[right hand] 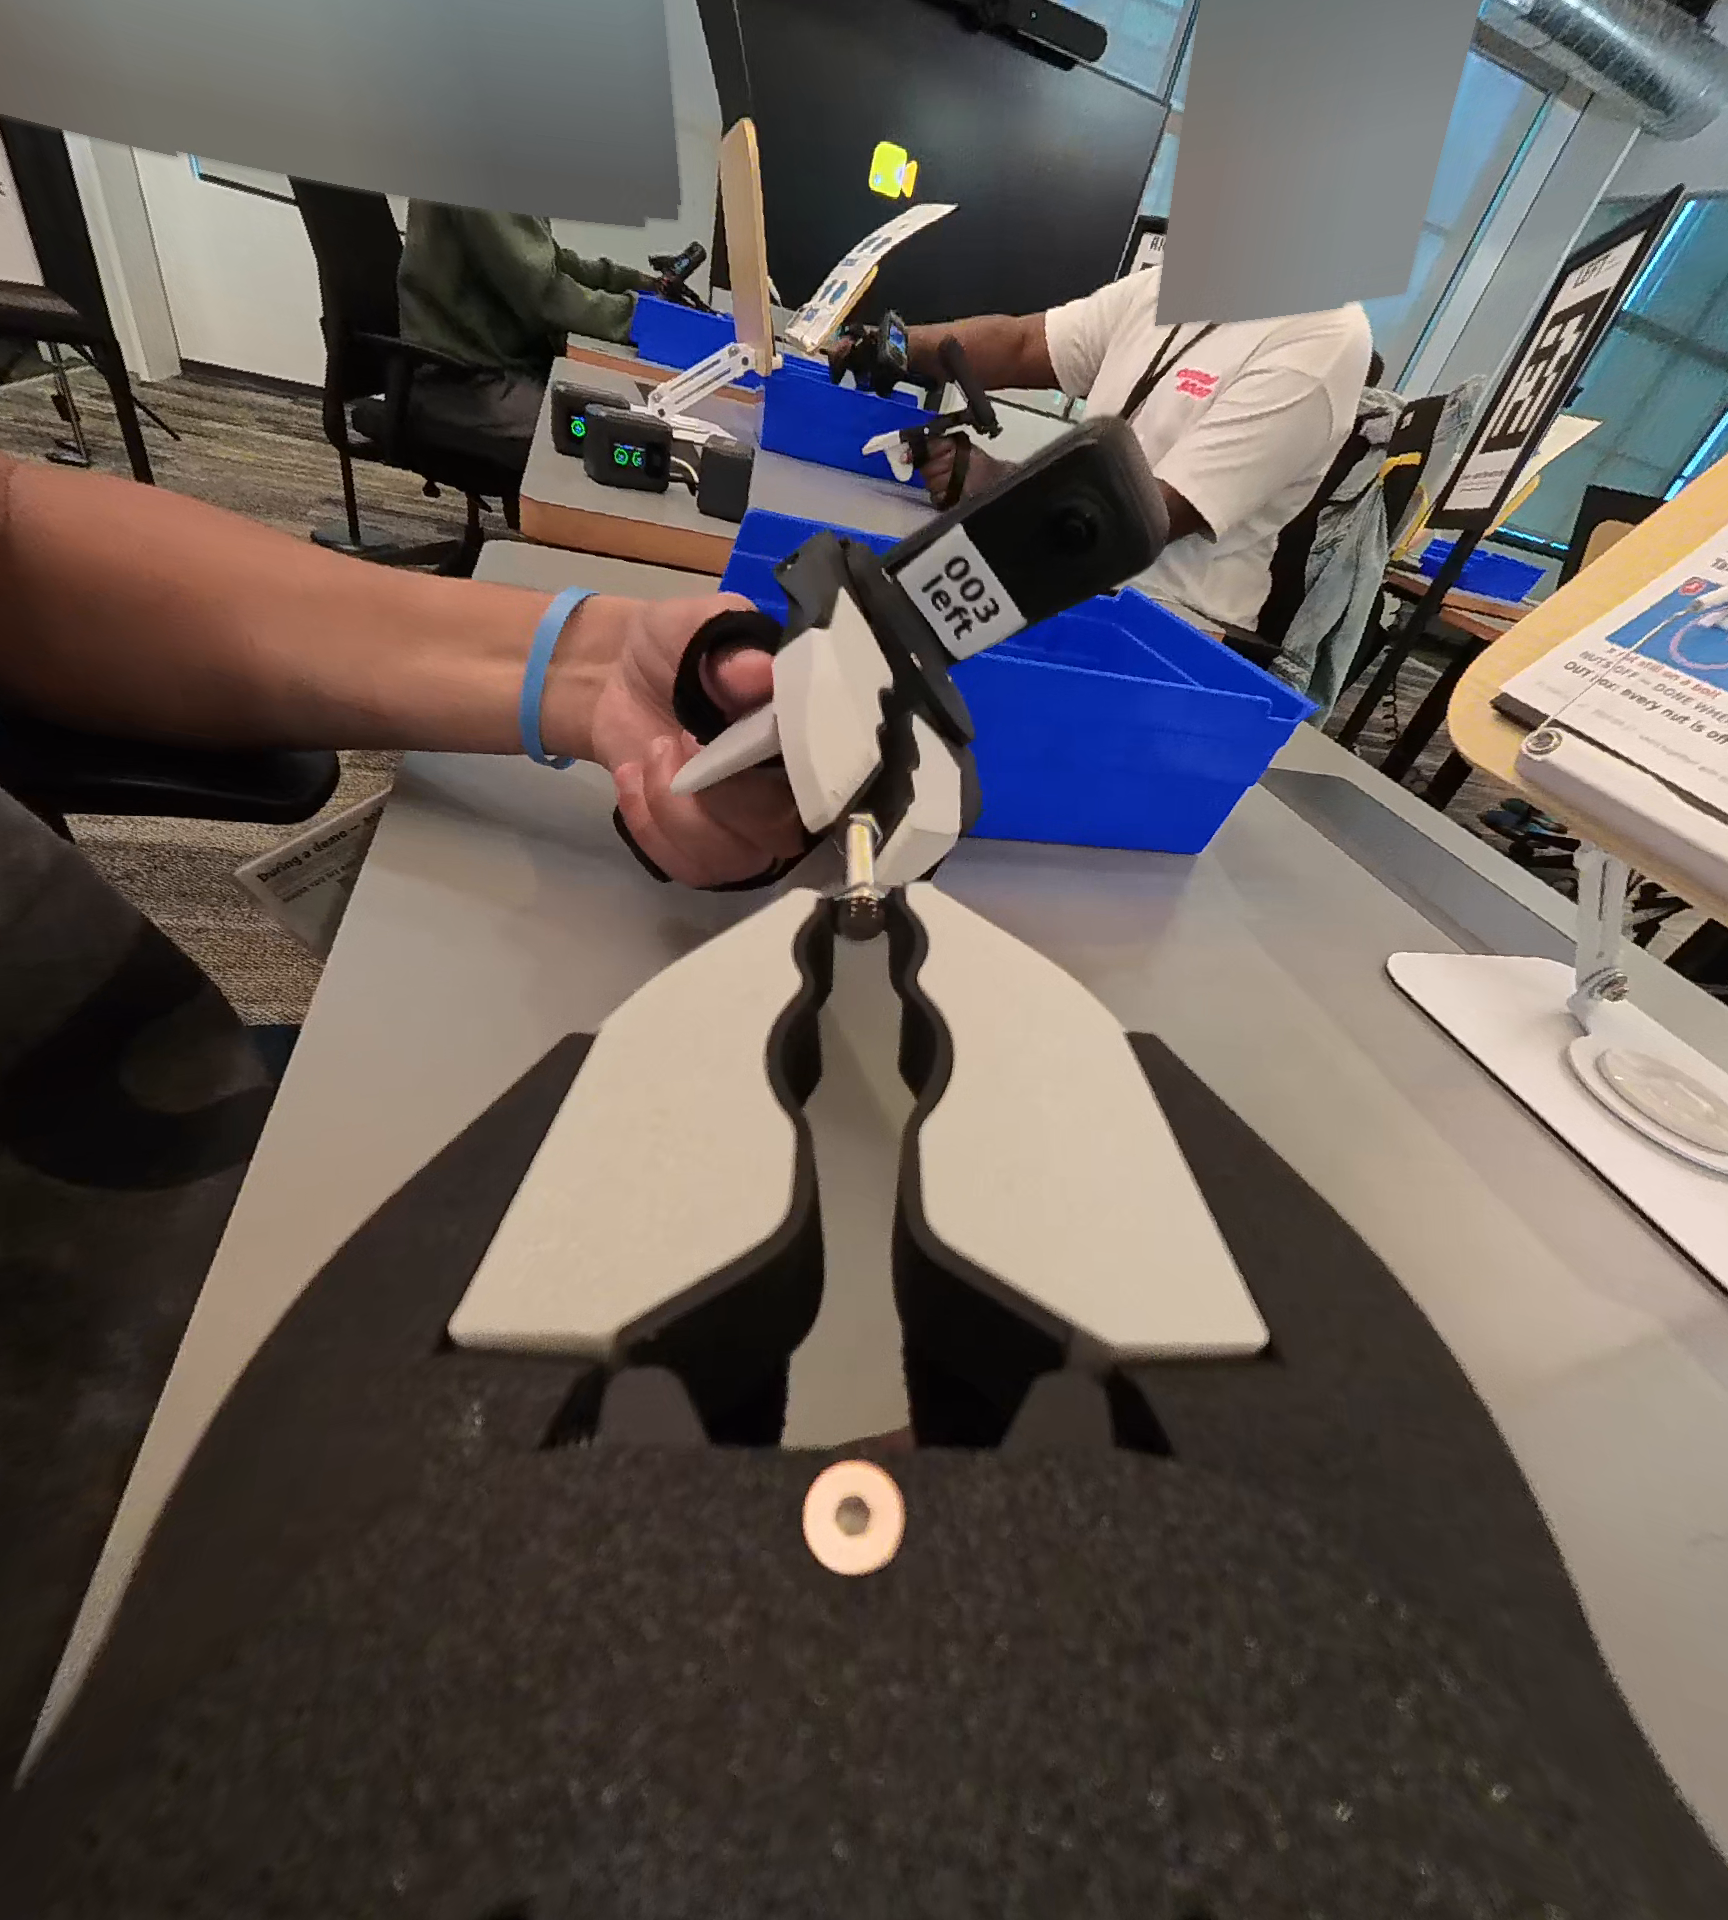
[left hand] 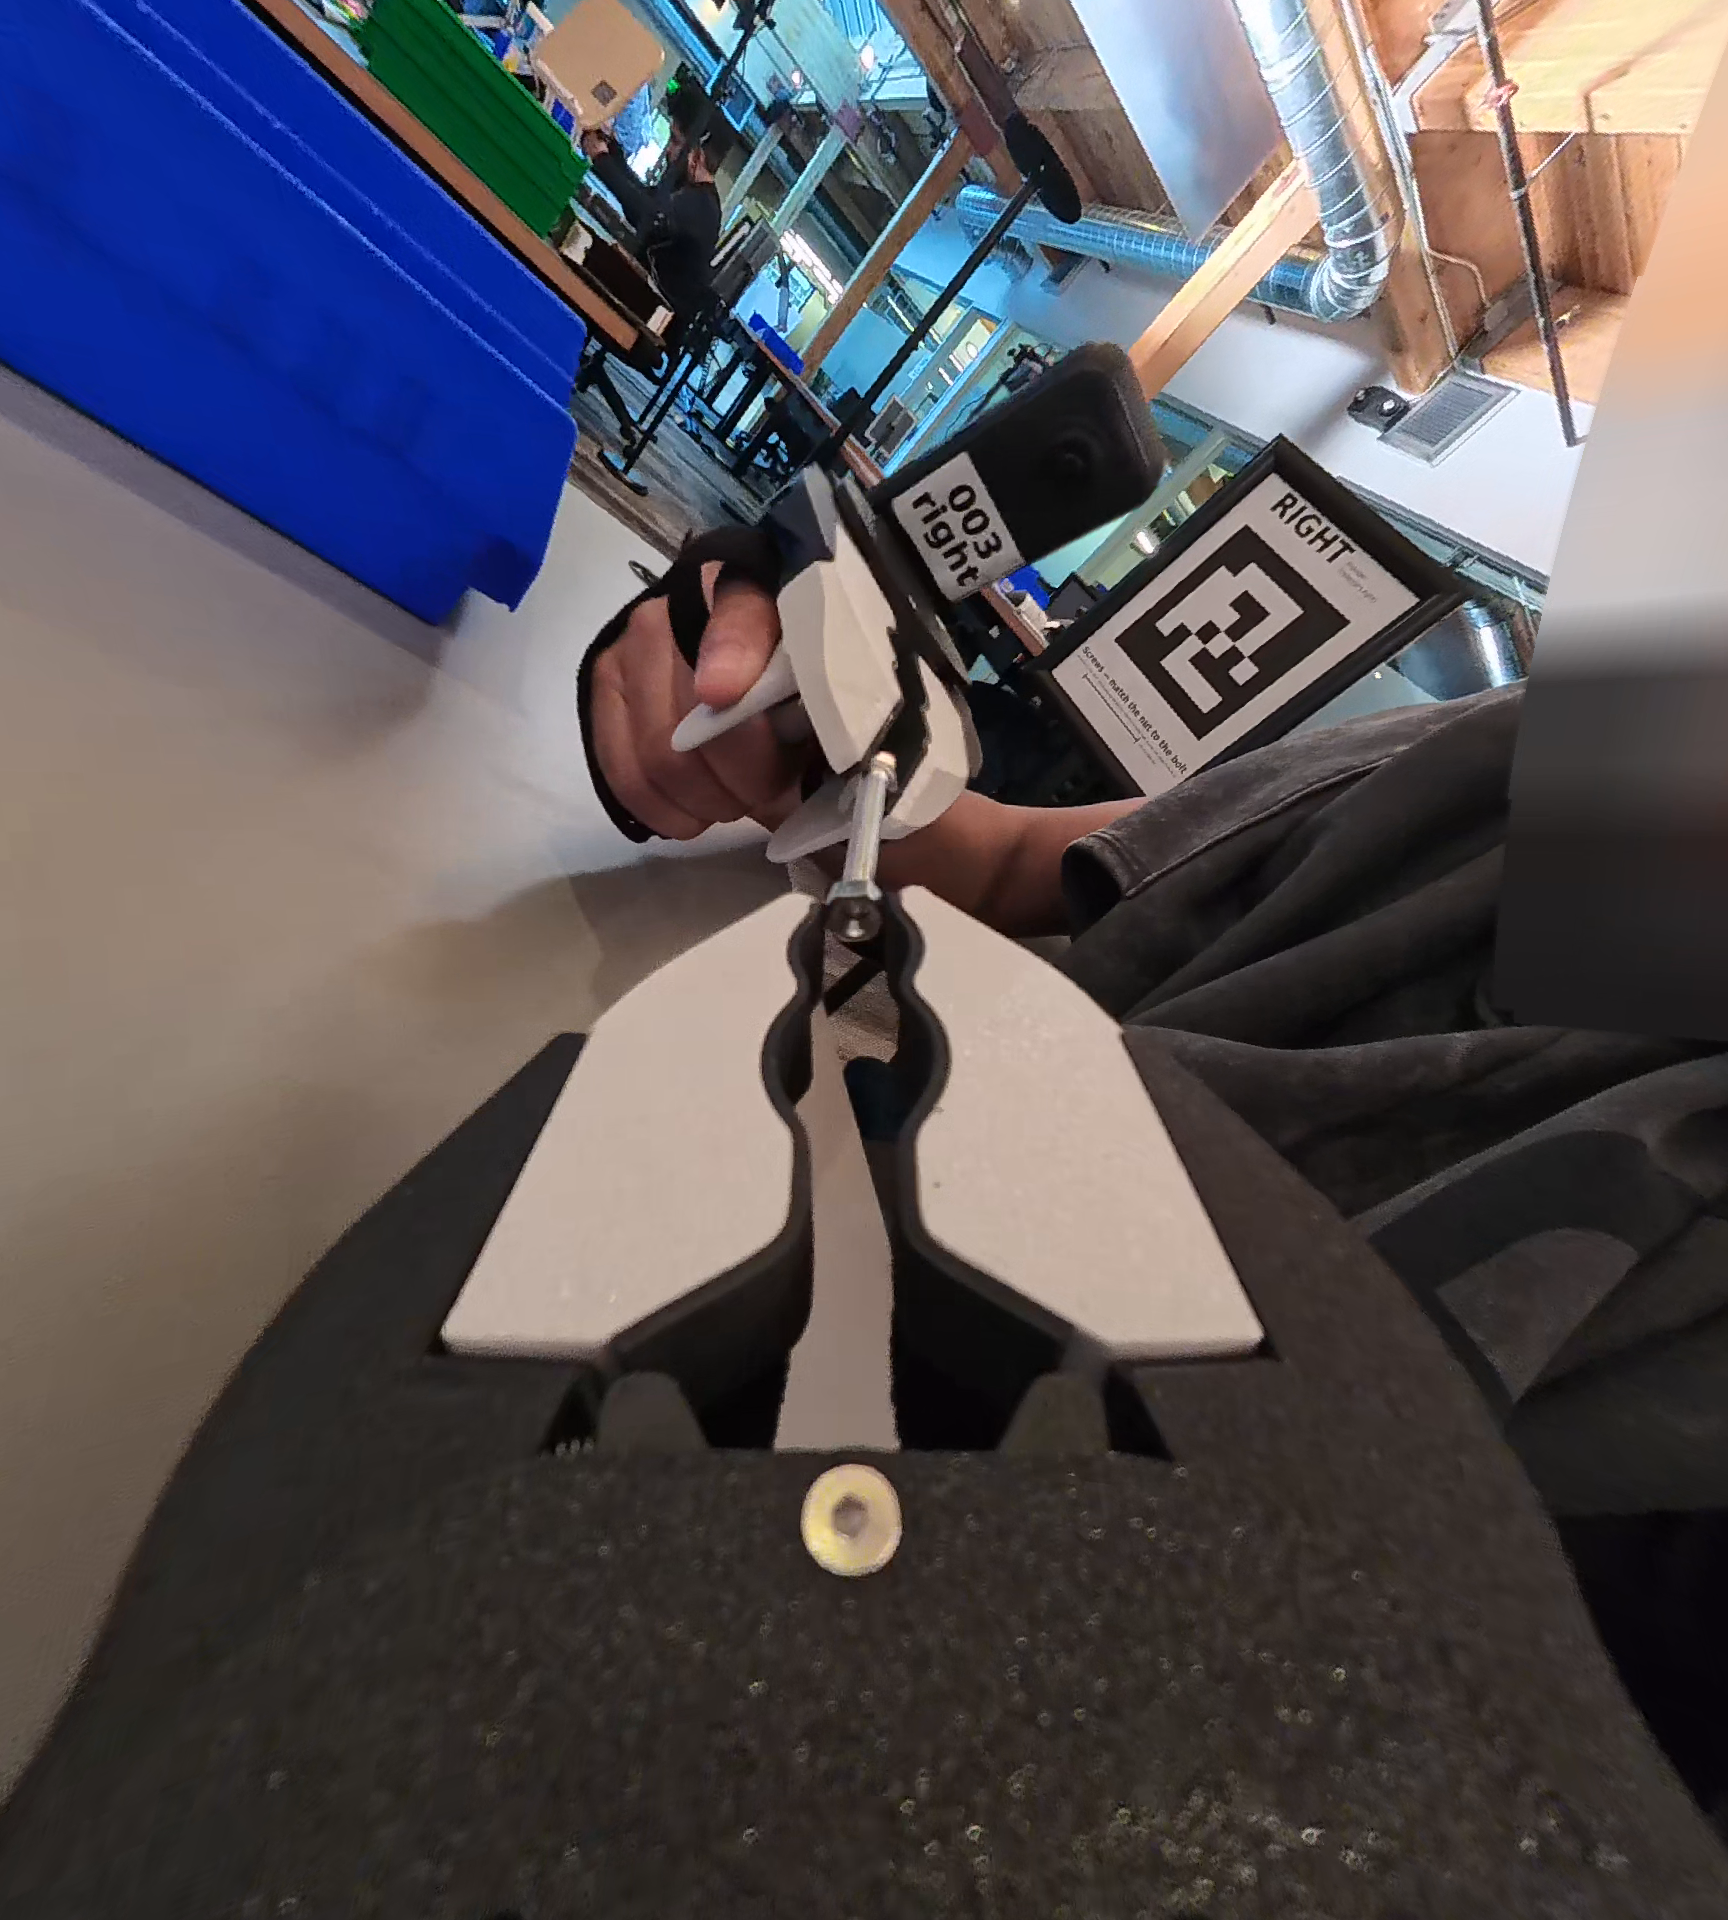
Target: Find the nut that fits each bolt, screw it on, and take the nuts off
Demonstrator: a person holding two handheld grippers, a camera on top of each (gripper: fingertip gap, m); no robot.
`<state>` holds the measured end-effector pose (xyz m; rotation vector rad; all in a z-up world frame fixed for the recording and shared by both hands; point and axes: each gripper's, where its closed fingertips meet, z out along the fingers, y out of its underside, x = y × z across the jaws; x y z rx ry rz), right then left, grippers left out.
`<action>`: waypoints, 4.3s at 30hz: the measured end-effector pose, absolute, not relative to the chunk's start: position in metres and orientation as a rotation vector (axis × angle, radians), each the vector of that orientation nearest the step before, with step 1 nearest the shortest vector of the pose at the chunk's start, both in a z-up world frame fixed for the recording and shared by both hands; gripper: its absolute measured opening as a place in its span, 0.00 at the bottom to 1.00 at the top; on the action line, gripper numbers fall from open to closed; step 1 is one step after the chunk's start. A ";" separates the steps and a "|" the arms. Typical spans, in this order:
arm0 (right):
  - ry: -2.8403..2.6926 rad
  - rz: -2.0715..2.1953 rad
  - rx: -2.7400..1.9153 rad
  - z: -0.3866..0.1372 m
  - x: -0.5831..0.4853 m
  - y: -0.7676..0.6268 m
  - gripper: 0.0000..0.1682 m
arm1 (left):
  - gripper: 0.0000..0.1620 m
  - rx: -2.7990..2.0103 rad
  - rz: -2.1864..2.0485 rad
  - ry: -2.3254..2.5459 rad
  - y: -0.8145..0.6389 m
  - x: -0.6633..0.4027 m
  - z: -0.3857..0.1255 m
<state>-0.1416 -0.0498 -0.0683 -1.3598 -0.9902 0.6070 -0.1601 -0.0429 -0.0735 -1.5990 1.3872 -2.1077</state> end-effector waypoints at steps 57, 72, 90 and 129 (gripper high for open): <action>-0.487 1.463 -1.560 -0.067 -0.136 -0.029 0.06 | 0.20 -1.272 -1.559 1.398 -0.030 -0.161 -0.053; -0.487 1.445 -1.555 -0.062 -0.138 -0.027 0.06 | 0.19 -1.311 -1.517 1.436 -0.029 -0.159 -0.066; -0.503 1.441 -1.577 -0.068 -0.141 -0.029 0.06 | 0.18 -1.261 -1.539 1.393 -0.029 -0.161 -0.051; -0.589 1.376 -1.652 -0.081 -0.151 -0.033 0.06 | 0.19 -1.327 -1.381 1.553 -0.030 -0.159 -0.084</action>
